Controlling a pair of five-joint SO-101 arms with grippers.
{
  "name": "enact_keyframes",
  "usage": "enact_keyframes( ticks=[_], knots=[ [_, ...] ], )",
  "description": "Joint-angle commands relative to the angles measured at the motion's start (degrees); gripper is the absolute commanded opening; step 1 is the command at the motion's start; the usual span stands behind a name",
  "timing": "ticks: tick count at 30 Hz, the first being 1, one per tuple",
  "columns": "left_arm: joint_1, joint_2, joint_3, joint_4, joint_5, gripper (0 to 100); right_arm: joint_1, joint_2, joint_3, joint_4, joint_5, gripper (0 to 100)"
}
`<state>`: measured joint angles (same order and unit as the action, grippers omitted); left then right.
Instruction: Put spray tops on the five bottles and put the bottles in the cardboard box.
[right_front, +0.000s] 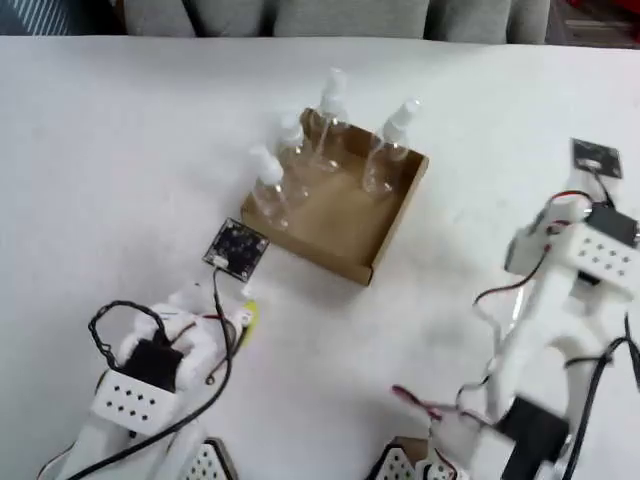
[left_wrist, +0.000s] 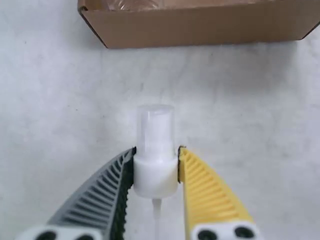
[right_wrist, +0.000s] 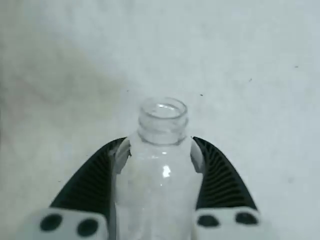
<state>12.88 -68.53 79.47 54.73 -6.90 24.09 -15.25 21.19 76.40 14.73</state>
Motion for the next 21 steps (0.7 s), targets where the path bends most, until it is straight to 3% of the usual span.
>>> enact_keyframes(
  ticks=[1,8,13,21],
  knots=[
    [-1.98,-1.19,-3.16,-2.02,0.79,2,-6.11,-11.30,3.87,0.66,0.53,1.6],
    [-10.68,-1.19,-15.82,3.43,0.79,2,-15.87,-25.71,11.43,-6.11,0.97,1.8],
    [-16.31,-1.10,-32.35,7.82,0.79,2,-28.97,-34.95,14.59,-9.36,0.79,1.8],
    [-19.38,-0.84,-54.15,7.74,0.79,2,-48.75,-47.60,27.87,-30.64,0.62,1.8]
  ],
)
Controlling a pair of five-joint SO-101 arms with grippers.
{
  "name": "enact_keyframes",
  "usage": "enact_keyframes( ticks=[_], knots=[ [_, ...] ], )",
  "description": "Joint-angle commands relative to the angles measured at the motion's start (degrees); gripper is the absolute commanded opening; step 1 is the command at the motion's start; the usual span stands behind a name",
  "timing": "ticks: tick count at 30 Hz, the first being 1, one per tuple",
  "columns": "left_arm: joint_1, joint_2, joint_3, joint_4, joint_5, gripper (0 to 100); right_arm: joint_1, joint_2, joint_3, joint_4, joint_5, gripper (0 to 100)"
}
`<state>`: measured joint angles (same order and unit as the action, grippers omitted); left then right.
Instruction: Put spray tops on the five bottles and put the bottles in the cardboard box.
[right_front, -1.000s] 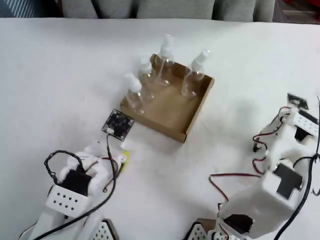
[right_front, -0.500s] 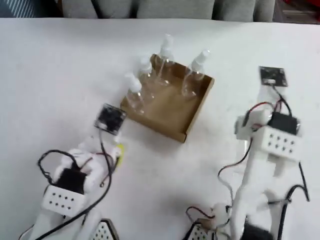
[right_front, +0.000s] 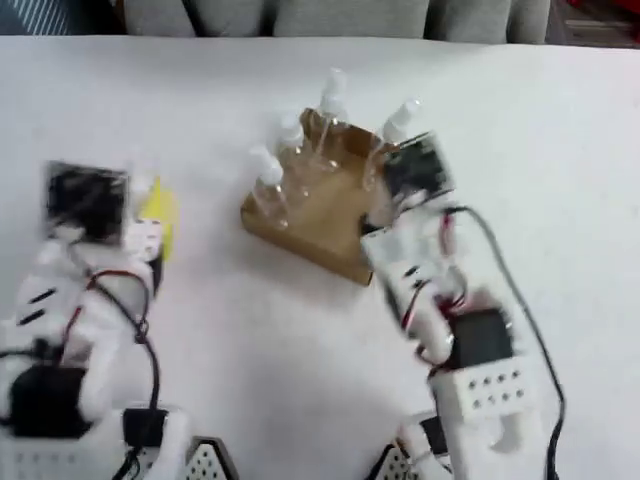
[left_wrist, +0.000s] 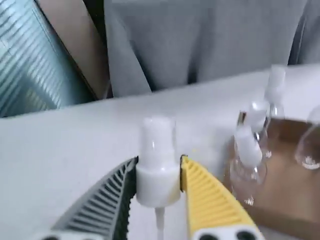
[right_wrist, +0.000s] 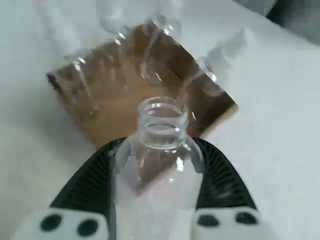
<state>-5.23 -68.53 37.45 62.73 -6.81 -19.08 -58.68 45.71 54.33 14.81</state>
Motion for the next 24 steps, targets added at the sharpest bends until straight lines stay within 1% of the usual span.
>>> enact_keyframes(
  ticks=[1,2,3,4,7,8,9,13,16,20,24],
  knots=[
    [-1.27,-0.84,-14.51,-0.26,0.79,2,-6.99,-5.32,5.71,-12.26,0.53,1.8],
    [-1.01,-0.84,-16.79,-0.26,1.32,2,-8.13,-6.37,7.91,-15.87,0.53,1.8],
    [-0.92,-0.84,-18.99,-0.35,3.43,2,-9.10,-7.34,10.20,-19.12,0.53,1.8],
    [-0.84,-0.84,-20.66,-1.23,6.59,2,-9.89,-8.31,12.31,-21.93,0.53,1.8],
    [-0.84,-0.84,-22.77,-7.65,20.04,2,-12.00,-10.68,17.76,-28.70,0.53,1.7],
    [-0.84,-0.84,-22.77,-10.29,23.38,2,-12.53,-11.56,19.08,-29.85,0.44,1.7],
    [-0.84,-0.84,-22.59,-12.84,25.14,2,-13.32,-12.44,20.31,-30.64,0.44,1.7],
    [0.22,-0.84,-22.42,-18.90,26.20,2,-17.80,-17.01,24.18,-31.16,0.44,1.6],
    [5.49,-0.75,-22.42,-21.80,26.20,2,-21.14,-21.76,26.64,-31.16,-0.26,1.6],
    [13.85,0.75,-22.42,-25.05,25.93,2,-22.99,-29.58,31.21,-30.99,-7.21,1.6],
    [16.75,6.90,-22.42,-31.38,25.85,2,-23.16,-38.90,36.92,-30.81,-8.35,1.6]
  ],
)
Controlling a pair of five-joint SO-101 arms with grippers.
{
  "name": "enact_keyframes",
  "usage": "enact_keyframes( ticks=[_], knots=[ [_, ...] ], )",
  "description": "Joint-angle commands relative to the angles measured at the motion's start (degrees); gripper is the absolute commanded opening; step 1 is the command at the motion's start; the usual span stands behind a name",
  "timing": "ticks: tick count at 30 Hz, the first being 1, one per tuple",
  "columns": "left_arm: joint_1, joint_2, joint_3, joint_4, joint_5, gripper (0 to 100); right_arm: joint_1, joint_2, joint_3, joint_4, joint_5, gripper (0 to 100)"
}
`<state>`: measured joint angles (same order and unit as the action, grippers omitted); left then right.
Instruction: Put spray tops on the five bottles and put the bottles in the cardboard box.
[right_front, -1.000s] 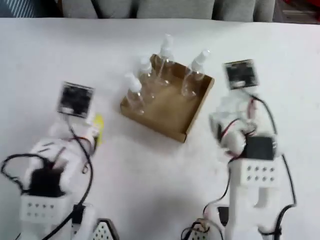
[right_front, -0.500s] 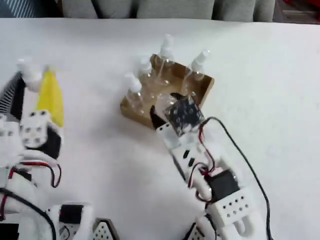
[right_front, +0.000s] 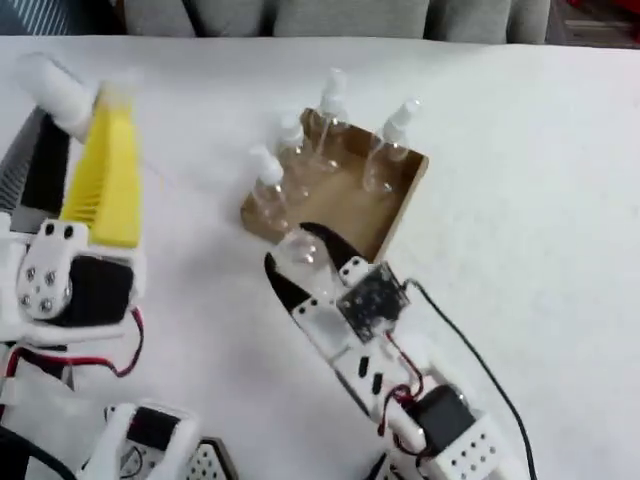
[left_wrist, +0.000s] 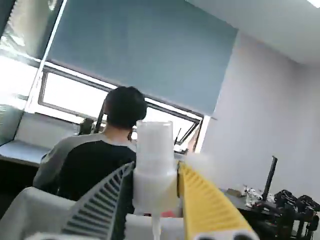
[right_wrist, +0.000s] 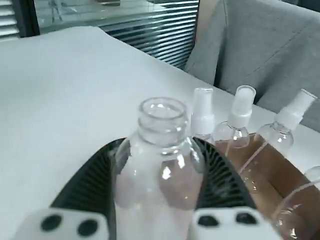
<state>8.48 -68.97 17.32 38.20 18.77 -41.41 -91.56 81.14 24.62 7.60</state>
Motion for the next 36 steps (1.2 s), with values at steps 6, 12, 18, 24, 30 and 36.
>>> enact_keyframes(
  ticks=[6,12,18,24,30,36],
  knots=[
    [4.18,13.49,-2.20,-11.16,0.70,2,-0.75,-11.38,5.27,-1.01,-1.23,1.6],
    [11.47,12.26,5.19,-11.60,0.62,2,-0.57,-10.59,5.36,-1.01,-1.49,1.6],
    [14.46,7.69,17.67,-19.78,0.26,2,-0.57,-10.59,5.27,0.75,-1.49,1.6],
    [14.55,0.66,22.95,-18.73,0.26,2,-0.48,-10.59,5.27,1.27,-1.49,1.6],
    [14.46,-2.24,23.21,-16.00,0.62,2,-0.48,-10.59,5.27,1.36,-1.49,1.6],
    [15.08,-2.07,23.30,-16.26,0.70,2,-0.48,-10.59,5.36,1.36,-1.41,1.6]
  ],
)
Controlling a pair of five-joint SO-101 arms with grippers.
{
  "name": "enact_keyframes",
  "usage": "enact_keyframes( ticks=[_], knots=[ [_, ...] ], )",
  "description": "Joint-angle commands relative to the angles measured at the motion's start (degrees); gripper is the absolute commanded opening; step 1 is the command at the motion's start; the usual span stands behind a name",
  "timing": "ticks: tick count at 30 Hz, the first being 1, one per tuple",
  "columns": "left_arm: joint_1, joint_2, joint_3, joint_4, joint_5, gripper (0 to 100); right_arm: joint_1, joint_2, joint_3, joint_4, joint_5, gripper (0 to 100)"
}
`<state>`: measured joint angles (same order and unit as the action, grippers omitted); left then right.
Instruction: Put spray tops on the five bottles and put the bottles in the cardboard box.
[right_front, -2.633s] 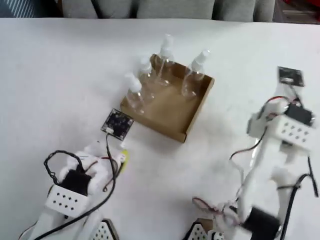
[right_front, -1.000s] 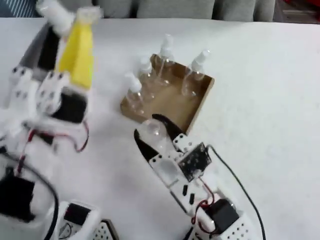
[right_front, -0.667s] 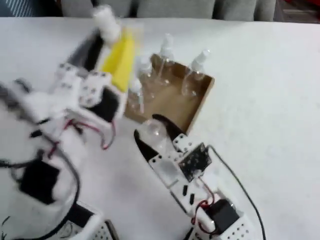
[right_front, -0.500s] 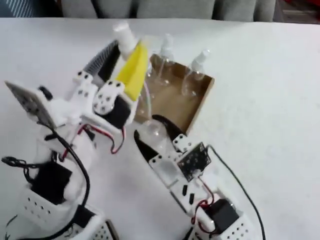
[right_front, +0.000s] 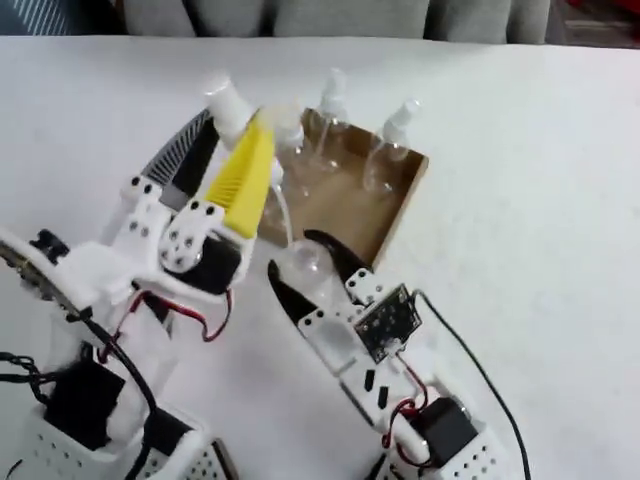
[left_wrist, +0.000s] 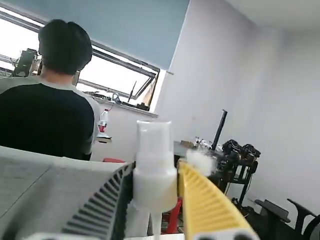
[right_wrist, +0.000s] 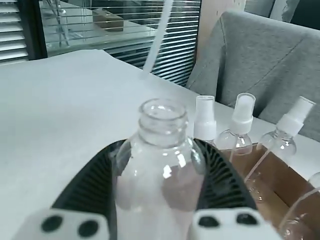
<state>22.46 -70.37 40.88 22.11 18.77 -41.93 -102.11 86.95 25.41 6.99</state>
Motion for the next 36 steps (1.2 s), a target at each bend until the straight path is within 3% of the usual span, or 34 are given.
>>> enact_keyframes(
  ticks=[1,22,28,36],
  knots=[
    [1.36,-0.57,-0.26,0.09,0.70,2,0.04,-0.04,-0.44,0.57,-0.79,1.6],
    [5.23,-1.01,14.24,-5.80,0.70,2,0.04,0.13,-0.44,0.57,-0.62,1.5],
    [11.21,-8.13,19.60,-1.32,0.53,2,0.04,0.31,-0.44,0.66,-0.62,1.5],
    [11.03,-14.55,24.18,3.34,0.35,2,0.04,0.13,-0.44,1.45,-0.62,1.5]
  ],
)
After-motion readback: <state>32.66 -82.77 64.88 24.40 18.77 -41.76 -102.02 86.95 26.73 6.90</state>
